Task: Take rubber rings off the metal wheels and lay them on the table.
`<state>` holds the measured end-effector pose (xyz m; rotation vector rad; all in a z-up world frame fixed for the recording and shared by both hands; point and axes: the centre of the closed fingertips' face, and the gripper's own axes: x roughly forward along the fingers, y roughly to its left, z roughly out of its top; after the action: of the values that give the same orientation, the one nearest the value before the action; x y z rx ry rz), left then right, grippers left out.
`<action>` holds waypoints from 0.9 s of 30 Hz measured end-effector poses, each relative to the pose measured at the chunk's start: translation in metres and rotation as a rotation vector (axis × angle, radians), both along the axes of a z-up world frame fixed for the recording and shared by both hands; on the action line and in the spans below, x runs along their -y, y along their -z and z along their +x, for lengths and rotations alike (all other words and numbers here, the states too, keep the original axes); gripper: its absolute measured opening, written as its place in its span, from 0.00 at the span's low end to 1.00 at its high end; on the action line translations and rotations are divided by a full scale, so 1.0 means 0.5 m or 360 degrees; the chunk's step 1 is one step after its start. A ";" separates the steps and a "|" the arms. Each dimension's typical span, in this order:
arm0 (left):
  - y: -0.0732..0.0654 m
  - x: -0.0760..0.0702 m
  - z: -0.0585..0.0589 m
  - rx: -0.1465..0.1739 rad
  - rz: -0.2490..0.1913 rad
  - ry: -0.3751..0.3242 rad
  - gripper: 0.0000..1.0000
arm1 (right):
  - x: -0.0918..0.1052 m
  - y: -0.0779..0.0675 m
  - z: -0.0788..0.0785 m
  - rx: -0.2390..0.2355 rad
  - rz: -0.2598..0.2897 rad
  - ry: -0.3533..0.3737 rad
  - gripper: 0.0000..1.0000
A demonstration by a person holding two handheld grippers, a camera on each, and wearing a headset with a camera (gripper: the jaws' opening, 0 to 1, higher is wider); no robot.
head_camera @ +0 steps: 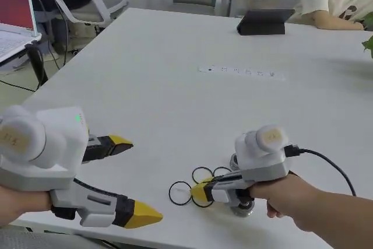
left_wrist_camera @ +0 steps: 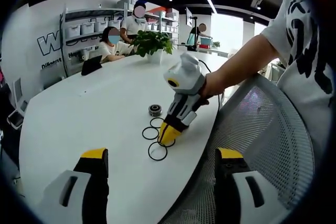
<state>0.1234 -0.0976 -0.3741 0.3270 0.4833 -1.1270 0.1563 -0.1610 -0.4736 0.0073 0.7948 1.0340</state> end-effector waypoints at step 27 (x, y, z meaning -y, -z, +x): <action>0.000 0.009 -0.007 -0.0012 0.0013 0.0032 0.81 | -0.001 -0.027 -0.003 0.0240 -0.0092 -0.0153 0.19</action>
<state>0.1200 -0.1021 -0.3741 0.3354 0.4925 -1.1464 0.1546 -0.1605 -0.4600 -0.1577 0.6923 1.0884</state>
